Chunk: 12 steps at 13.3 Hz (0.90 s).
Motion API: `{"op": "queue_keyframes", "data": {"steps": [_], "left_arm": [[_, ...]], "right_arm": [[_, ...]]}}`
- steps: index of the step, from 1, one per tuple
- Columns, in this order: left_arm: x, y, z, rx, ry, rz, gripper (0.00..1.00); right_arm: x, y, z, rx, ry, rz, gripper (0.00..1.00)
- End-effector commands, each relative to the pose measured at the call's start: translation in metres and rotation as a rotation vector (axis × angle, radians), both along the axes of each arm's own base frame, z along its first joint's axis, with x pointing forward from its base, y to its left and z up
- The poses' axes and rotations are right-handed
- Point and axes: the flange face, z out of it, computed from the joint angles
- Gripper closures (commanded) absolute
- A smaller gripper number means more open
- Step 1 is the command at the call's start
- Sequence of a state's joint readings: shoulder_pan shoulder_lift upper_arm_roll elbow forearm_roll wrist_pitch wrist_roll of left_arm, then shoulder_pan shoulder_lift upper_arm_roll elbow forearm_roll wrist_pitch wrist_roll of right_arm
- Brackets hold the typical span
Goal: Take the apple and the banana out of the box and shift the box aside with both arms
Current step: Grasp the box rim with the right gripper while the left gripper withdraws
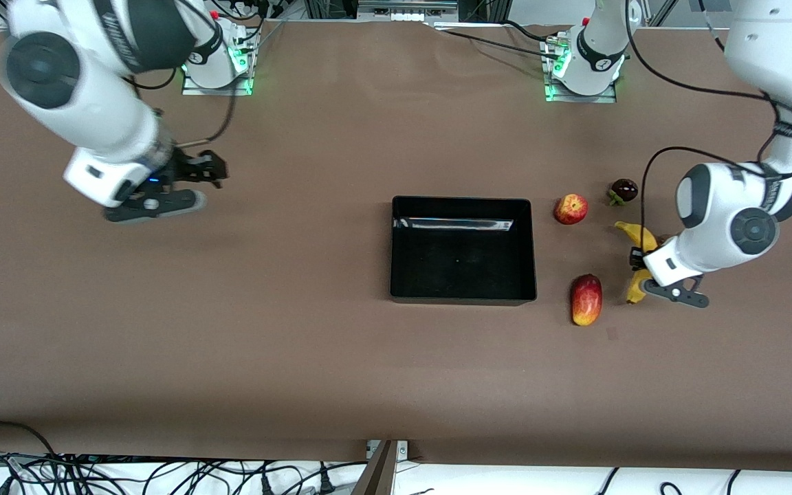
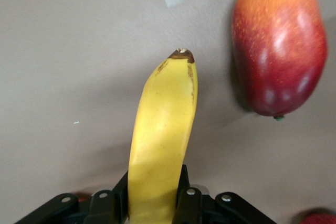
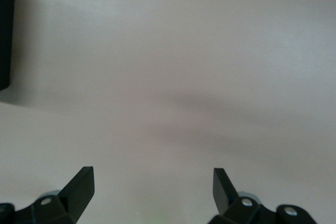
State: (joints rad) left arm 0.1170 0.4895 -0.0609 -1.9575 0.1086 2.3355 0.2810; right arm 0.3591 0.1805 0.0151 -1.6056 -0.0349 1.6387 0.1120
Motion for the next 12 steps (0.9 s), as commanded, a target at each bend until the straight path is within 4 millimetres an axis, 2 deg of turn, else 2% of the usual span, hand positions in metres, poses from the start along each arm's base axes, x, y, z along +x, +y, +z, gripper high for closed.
{"op": "queue_keyframes", "data": {"steps": [1,3,4,5,7,8,9,12], "left_arm": [[-0.007,-0.005,-0.025,-0.006,-0.008,-0.025,0.88],[-0.009,-0.006,-0.031,-0.007,-0.007,-0.024,0.46],[-0.008,-0.004,-0.026,-0.006,-0.010,-0.024,0.00],[-0.007,-0.002,-0.016,-0.003,-0.017,-0.033,0.00],[-0.003,-0.002,0.022,0.006,-0.025,-0.019,0.00],[-0.001,0.000,0.052,0.013,-0.030,-0.013,0.00],[0.000,0.000,0.078,0.013,-0.014,-0.005,0.00],[0.002,-0.002,0.175,0.031,0.072,0.009,0.00]], "right_arm": [[0.001,0.058,-0.029,0.064,0.051,0.005,0.00],[0.006,0.101,-0.062,0.114,0.071,-0.103,0.00],[0.002,0.129,-0.083,0.116,0.049,-0.122,0.00],[0.001,0.154,-0.103,0.125,0.023,-0.136,0.00],[-0.003,0.200,-0.139,0.165,-0.050,-0.203,0.00],[-0.010,0.224,-0.156,0.177,-0.073,-0.233,0.00],[-0.011,0.236,-0.175,0.180,-0.082,-0.250,0.00],[-0.010,0.268,-0.209,0.198,-0.110,-0.275,0.00]]}}
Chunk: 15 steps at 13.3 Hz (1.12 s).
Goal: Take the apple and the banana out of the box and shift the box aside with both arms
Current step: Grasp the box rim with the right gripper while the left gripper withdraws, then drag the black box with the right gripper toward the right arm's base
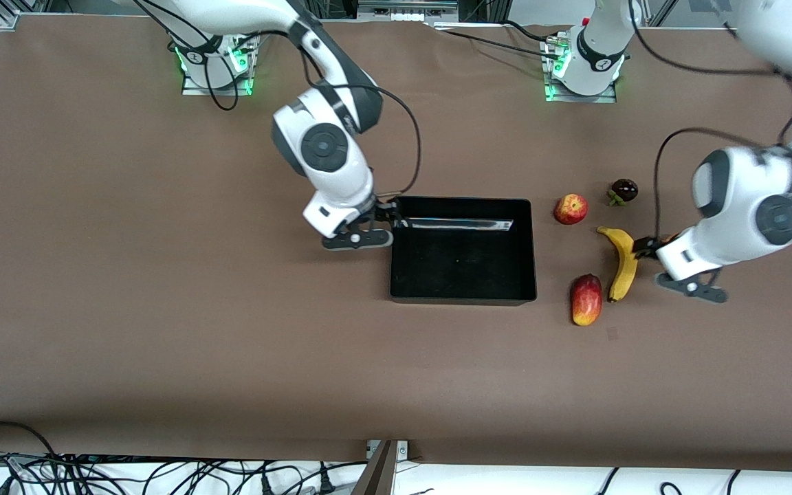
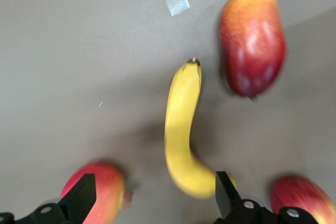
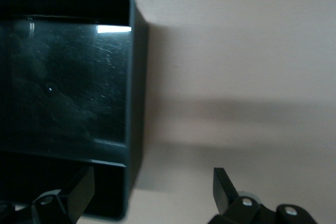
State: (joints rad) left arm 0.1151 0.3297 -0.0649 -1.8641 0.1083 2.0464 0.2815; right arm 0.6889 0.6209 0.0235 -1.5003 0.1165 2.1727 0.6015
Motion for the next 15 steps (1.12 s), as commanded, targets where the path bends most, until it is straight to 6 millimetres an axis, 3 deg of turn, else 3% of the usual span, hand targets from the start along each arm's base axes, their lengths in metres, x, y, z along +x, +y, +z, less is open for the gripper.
{"op": "queue_keyframes", "data": {"steps": [1,4,5,7,9,12,15], "left_arm": [[-0.011,-0.003,0.094,0.006,0.060,0.006,0.00],[-0.041,-0.006,0.202,0.019,0.083,0.030,0.00],[-0.050,-0.022,0.226,0.015,0.081,0.024,0.00],[-0.059,-0.050,0.266,0.001,0.071,0.097,0.00],[-0.064,-0.062,0.284,-0.038,0.045,0.093,0.00],[-0.059,-0.054,0.286,-0.051,0.003,0.103,0.00],[-0.054,-0.055,0.286,-0.049,-0.040,0.111,0.00]], "right_arm": [[0.011,0.022,-0.024,0.009,-0.016,-0.053,0.00],[0.008,0.029,-0.049,0.006,-0.028,-0.064,0.03],[0.003,0.033,-0.056,-0.011,-0.034,-0.044,0.12],[0.000,0.036,-0.062,-0.024,-0.037,-0.030,0.41],[0.000,0.035,-0.069,-0.032,-0.031,-0.029,0.68],[0.001,0.034,-0.072,-0.035,-0.028,-0.027,1.00],[0.012,0.020,-0.055,-0.034,-0.025,-0.046,1.00]]}}
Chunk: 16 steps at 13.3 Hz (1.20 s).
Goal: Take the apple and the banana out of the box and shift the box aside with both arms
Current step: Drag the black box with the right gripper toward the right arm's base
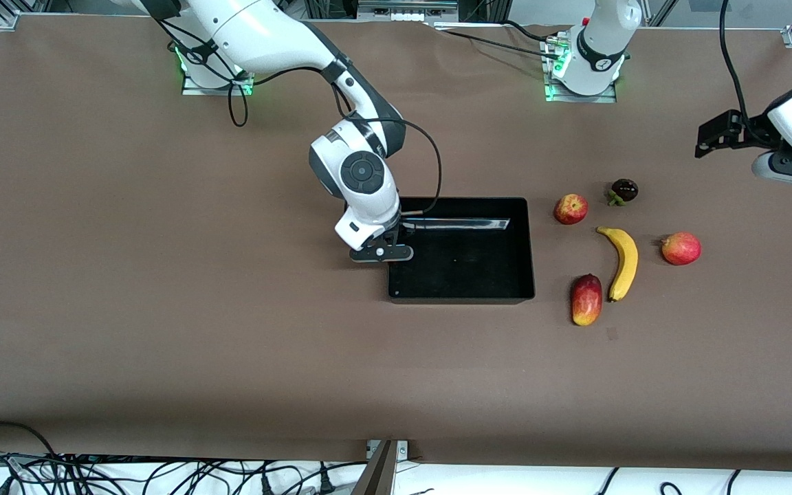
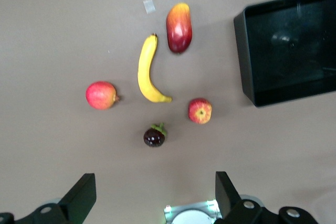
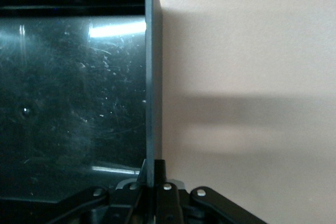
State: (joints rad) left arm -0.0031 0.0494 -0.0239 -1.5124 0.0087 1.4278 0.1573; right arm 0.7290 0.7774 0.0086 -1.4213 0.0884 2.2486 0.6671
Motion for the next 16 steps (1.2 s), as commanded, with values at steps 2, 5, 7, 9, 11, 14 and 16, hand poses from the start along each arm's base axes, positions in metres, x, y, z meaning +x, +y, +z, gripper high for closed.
{"op": "queue_keyframes", "data": {"steps": [2,5,7,9,11,14,16], "left_arm": [[0.004,-0.004,0.004,-0.008,-0.031,0.008,0.00],[0.006,-0.009,0.002,0.001,-0.025,0.086,0.00],[0.005,-0.013,0.004,0.002,-0.028,0.140,0.00],[0.007,-0.013,0.005,-0.002,-0.039,0.178,0.00],[0.005,-0.014,0.002,0.000,-0.032,0.181,0.00],[0.007,-0.010,0.005,-0.001,-0.052,0.177,0.00],[0.008,-0.005,0.007,-0.002,-0.067,0.185,0.00]], "right_arm": [[0.024,-0.027,0.051,-0.018,0.001,-0.035,1.00],[0.056,-0.100,0.114,-0.047,0.048,-0.006,1.00],[0.077,-0.165,0.138,-0.066,0.099,0.050,1.00],[0.093,-0.230,0.154,-0.063,0.117,0.080,1.00],[0.105,-0.310,0.156,-0.082,0.109,0.057,1.00],[0.101,-0.415,0.144,-0.064,0.103,0.095,1.00],[0.081,-0.475,0.122,-0.055,0.067,0.145,1.00]]}}
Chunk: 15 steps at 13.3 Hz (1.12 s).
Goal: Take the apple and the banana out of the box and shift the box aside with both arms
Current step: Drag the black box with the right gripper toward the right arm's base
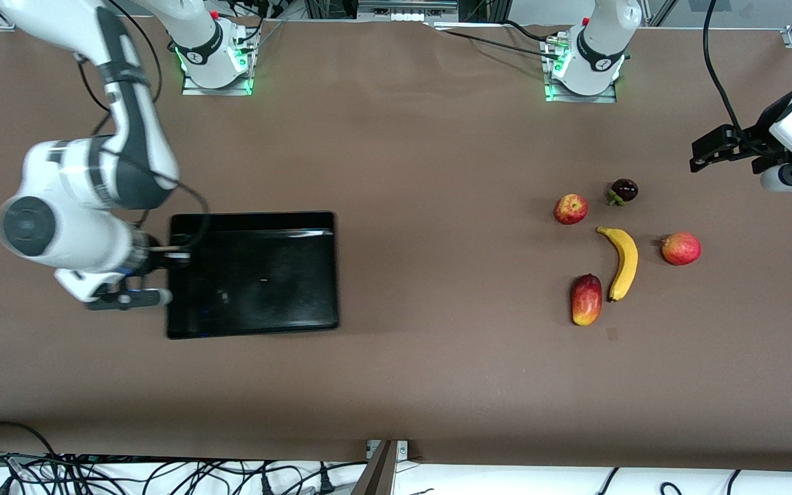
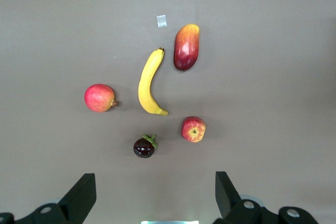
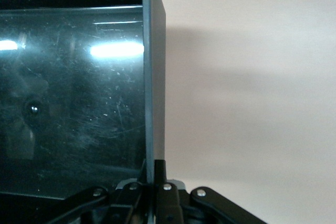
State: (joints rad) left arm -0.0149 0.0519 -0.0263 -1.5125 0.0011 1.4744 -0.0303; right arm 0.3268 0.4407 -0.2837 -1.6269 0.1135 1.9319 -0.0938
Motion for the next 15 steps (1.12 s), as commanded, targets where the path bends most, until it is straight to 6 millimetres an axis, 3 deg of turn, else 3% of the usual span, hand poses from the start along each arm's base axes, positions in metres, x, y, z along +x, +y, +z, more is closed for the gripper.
{"op": "queue_keyframes", "data": {"steps": [1,5,10,15], "left_arm": [[-0.001,0.004,0.010,-0.011,-0.031,0.012,0.00],[-0.005,0.006,0.009,-0.004,-0.028,0.015,0.00],[-0.007,0.005,0.008,-0.002,-0.024,0.014,0.00],[-0.005,0.002,0.007,0.001,-0.024,0.009,0.00]], "right_arm": [[-0.045,-0.059,-0.018,0.074,-0.038,0.044,1.00],[-0.072,-0.134,-0.070,0.115,-0.080,-0.007,1.00],[-0.091,-0.160,-0.111,0.120,-0.077,-0.109,1.00],[-0.092,-0.160,-0.122,0.128,-0.067,-0.132,1.00]]}}
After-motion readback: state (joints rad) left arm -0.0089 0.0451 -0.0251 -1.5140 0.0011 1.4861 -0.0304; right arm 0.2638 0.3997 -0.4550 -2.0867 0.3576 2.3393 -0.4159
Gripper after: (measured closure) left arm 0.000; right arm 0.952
